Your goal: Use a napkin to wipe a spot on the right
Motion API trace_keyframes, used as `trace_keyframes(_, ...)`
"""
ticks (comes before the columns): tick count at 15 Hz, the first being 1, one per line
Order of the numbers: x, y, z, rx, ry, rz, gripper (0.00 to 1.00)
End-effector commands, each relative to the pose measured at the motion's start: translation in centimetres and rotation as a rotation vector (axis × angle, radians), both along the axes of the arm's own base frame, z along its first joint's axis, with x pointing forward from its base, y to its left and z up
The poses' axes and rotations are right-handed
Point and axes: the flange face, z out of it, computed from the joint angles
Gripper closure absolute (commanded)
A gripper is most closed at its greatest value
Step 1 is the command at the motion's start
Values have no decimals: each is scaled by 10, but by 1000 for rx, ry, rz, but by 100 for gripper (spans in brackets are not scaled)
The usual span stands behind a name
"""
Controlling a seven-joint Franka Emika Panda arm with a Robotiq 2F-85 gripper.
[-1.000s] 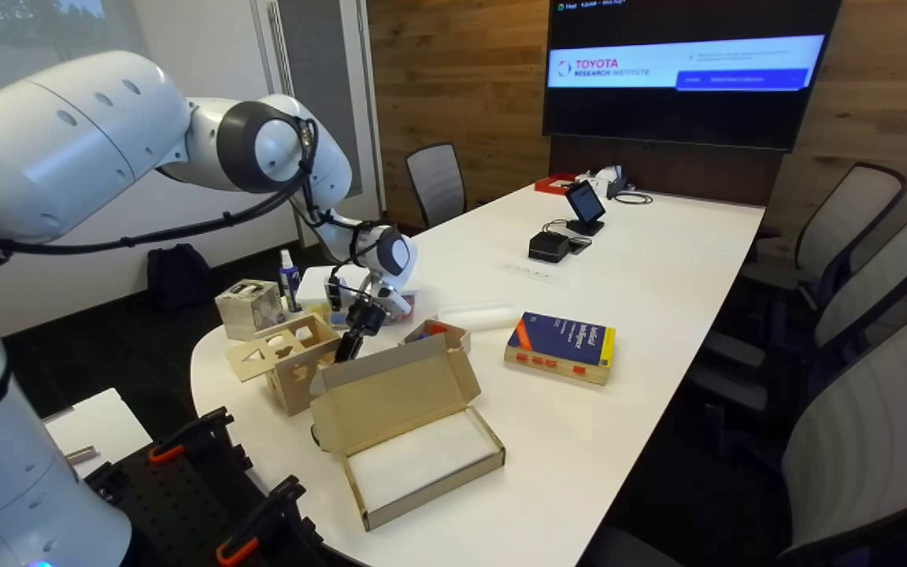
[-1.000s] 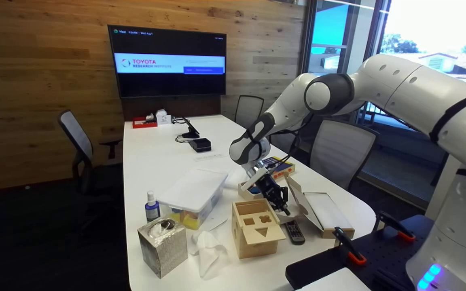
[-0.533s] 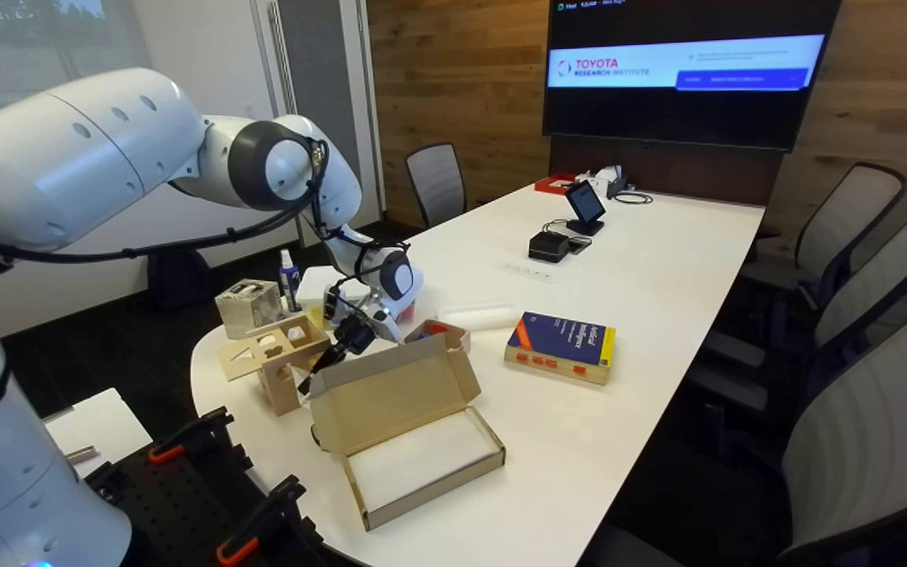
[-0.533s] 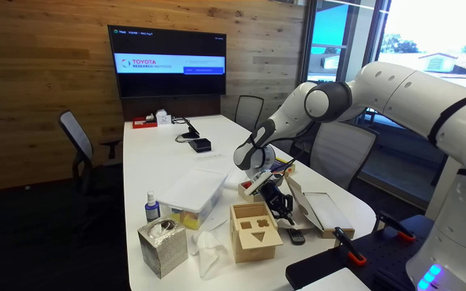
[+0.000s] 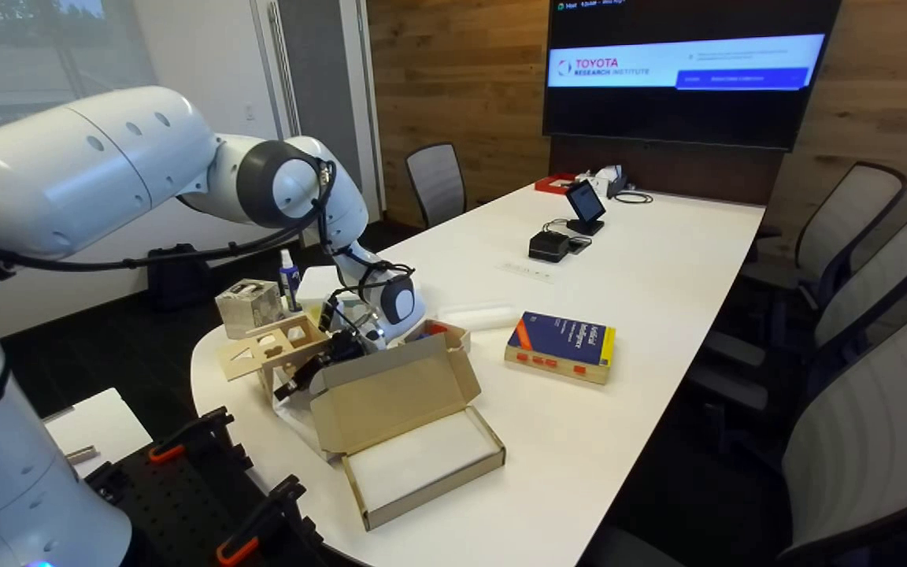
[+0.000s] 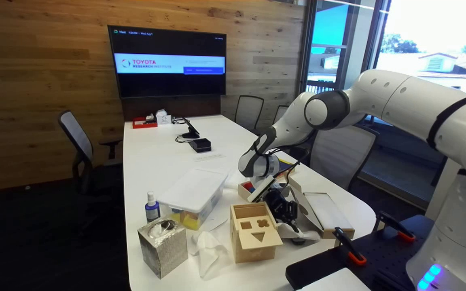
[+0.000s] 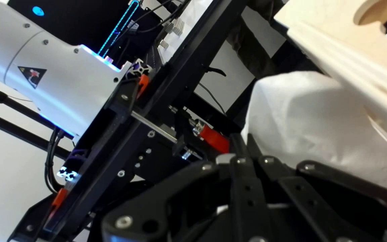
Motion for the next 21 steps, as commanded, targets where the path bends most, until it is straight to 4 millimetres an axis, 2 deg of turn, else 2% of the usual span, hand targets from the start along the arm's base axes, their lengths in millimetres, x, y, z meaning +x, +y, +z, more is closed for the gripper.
trace_keyframes(1, 10, -5, 8, -93, 13, -43, 100)
trace_keyframes(8, 40, -1, 19, -344, -88, 32, 100)
trace_keyframes(17, 52, 1, 26, -646, -184, 122, 100)
trace_keyframes(21, 63, 2, 30, -767, -253, 165, 100)
